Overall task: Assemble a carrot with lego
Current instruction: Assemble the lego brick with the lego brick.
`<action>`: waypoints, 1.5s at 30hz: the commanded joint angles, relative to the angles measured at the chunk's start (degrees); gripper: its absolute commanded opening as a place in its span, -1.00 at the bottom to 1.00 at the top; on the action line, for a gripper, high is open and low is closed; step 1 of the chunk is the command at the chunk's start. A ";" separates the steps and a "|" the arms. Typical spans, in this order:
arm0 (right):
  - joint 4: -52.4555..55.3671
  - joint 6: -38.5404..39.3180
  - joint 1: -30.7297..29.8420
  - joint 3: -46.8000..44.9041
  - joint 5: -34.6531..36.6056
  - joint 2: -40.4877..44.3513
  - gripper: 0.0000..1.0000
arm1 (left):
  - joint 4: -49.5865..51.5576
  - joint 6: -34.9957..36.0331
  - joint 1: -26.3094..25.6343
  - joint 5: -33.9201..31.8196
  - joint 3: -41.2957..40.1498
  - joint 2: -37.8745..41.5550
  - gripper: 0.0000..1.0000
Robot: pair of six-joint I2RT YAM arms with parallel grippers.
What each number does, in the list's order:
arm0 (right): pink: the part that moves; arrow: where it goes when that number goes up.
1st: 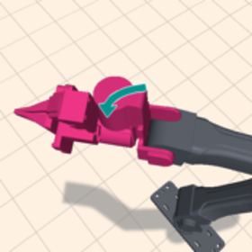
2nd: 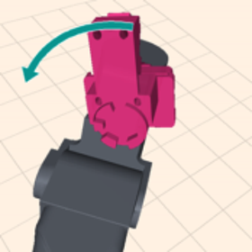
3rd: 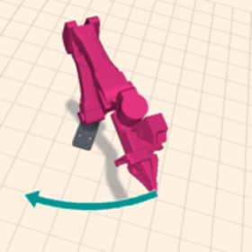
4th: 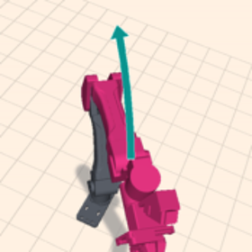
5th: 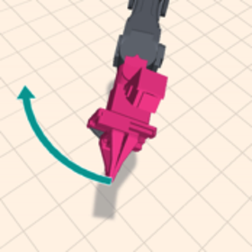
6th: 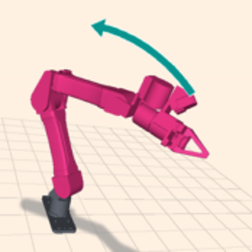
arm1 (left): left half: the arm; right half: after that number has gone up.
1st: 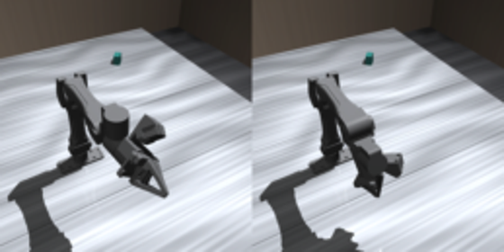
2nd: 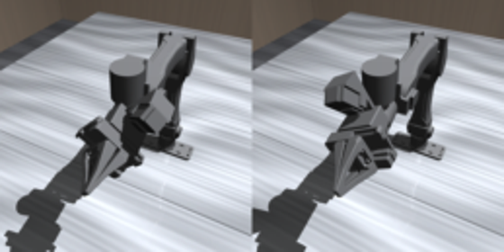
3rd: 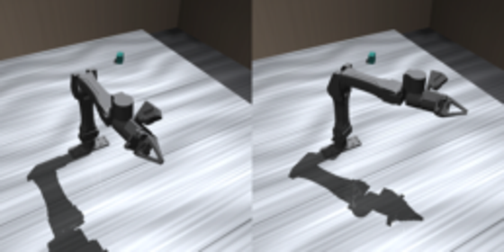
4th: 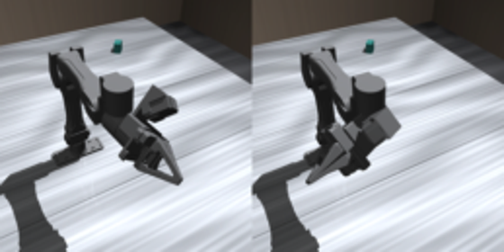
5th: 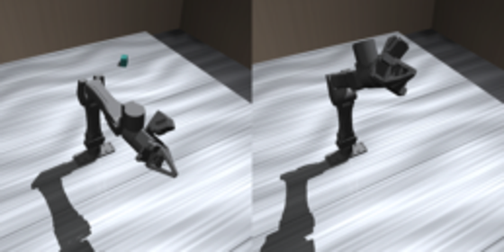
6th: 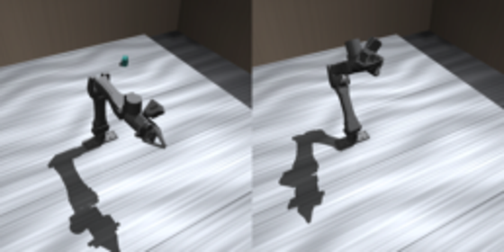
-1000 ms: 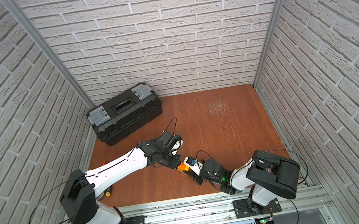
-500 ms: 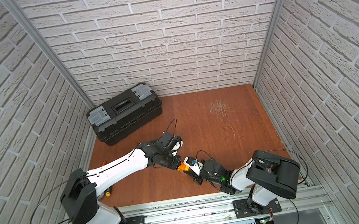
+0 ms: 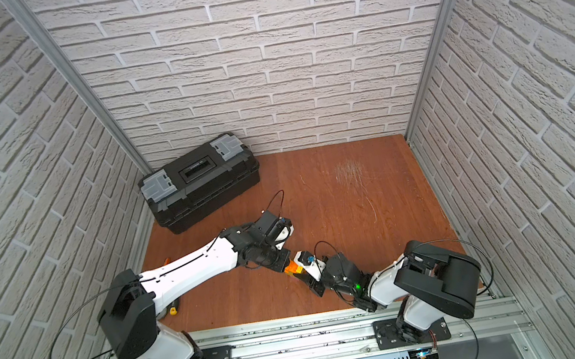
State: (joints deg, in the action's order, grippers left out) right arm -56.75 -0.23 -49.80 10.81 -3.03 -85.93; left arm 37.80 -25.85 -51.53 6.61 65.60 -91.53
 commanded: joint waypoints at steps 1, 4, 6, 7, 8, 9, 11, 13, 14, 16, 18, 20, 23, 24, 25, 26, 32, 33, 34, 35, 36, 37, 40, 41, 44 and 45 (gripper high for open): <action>3.47 0.03 -0.71 0.18 -1.28 -1.00 -0.95 | 3.07 1.57 -0.72 -1.24 0.11 -3.21 -1.00; 3.52 0.05 -0.74 0.19 -1.24 -0.91 -0.95 | 3.81 1.59 -1.34 -1.74 0.75 -4.18 -1.00; 3.50 0.05 -0.74 0.18 -1.27 -0.91 -0.95 | 3.95 1.25 -1.69 -2.04 0.97 -4.76 -1.00; 3.45 0.00 -0.74 0.18 -1.25 -0.91 -0.95 | 3.78 0.92 -1.73 -2.21 1.01 -4.97 -1.00; 3.49 0.01 -0.74 0.18 -1.20 -0.91 -0.95 | 3.62 0.49 -1.99 -2.47 0.88 -5.29 -1.00; 3.45 -0.01 -0.74 0.18 -1.24 -0.91 -0.95 | 3.43 0.14 -2.12 -2.59 0.78 -5.41 -1.00; 3.49 0.05 -0.73 0.18 -1.27 -0.91 -0.95 | 2.57 -1.05 -2.50 -2.79 0.34 -5.92 -1.00; 3.49 0.04 -0.74 0.15 -1.27 -0.91 -0.95 | 1.86 -2.22 -2.94 -2.78 -0.08 -6.48 -1.00; 3.40 0.05 -0.74 0.10 -1.26 -0.91 -0.95 | 1.42 -2.73 -3.18 -2.83 -0.25 -6.79 -1.00; 3.39 0.05 -0.74 0.09 -1.28 -0.91 -0.95 | 0.82 -3.86 -3.72 -3.11 -0.69 -7.34 -1.00; 3.34 -0.01 -0.73 0.09 -1.27 -0.99 -0.95 | -0.50 -4.92 -4.00 -3.22 -1.47 -7.47 -1.00; 3.31 0.02 -0.74 0.09 -1.28 -0.99 -0.95 | -2.35 -6.01 -4.11 -2.56 -2.84 -7.12 -1.00; 3.20 0.03 -0.74 0.10 -1.25 -0.98 -0.95 | -3.43 -6.62 -4.21 -2.55 -3.71 -6.85 -1.00; 3.18 0.03 -0.74 0.09 -1.33 -1.04 -0.95 | -3.65 -6.67 -4.20 -2.52 -3.81 -6.81 -1.00; 3.20 0.01 -0.74 0.04 -1.36 -1.00 -0.95 | -3.91 -6.66 -4.19 -2.56 -3.98 -6.85 -1.00; 3.17 -0.02 -0.74 0.01 -1.30 -1.03 -0.95 | -4.17 -6.64 -4.19 -2.49 -4.12 -6.85 -1.00; 3.88 -0.03 -0.74 0.21 -0.86 -0.64 -0.95 | -6.18 -8.14 -4.46 -5.87 -5.50 -4.58 -0.32; 4.04 -0.17 -0.74 0.34 -0.84 -0.51 -0.95 | -6.63 -8.34 -4.46 -6.68 -5.73 -3.31 -0.19; 4.20 -0.19 -0.81 0.35 -0.75 -0.38 -0.94 | -6.75 -8.64 -4.48 -7.92 -5.92 -1.97 -0.02; 4.36 -0.13 -0.81 0.35 -0.67 -0.23 -0.92 | -6.66 -8.85 -4.46 -9.05 -6.00 -0.83 0.13; 4.58 -0.14 -0.82 0.40 -0.65 -0.13 -0.91 | -6.63 -8.90 -4.40 -10.16 -6.01 0.51 0.20; 4.84 0.01 -0.82 0.40 -0.74 0.18 -0.91 | -6.52 -9.11 -4.37 -11.32 -6.13 1.94 0.29; 6.16 0.12 -0.91 0.86 -0.74 1.13 -0.91 | -6.77 -9.99 -4.12 -14.49 -6.87 6.38 0.96; 6.83 0.14 -0.99 1.09 -0.92 1.54 -0.91 | -6.87 -10.43 -4.13 -15.72 -7.02 7.64 0.97; 8.76 0.30 -1.17 1.76 -1.17 2.97 -0.91 | -7.06 -12.01 -4.02 -20.29 -7.29 13.23 0.96; 9.28 0.28 -1.18 1.84 -1.01 3.56 -0.91 | -7.25 -12.68 -3.93 -22.17 -7.46 15.51 0.97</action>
State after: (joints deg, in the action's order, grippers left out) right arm -52.01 -0.19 -50.26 12.01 -3.16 -83.74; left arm 32.67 -36.36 -55.27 -9.76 58.24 -81.60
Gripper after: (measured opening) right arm 0.350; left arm 0.982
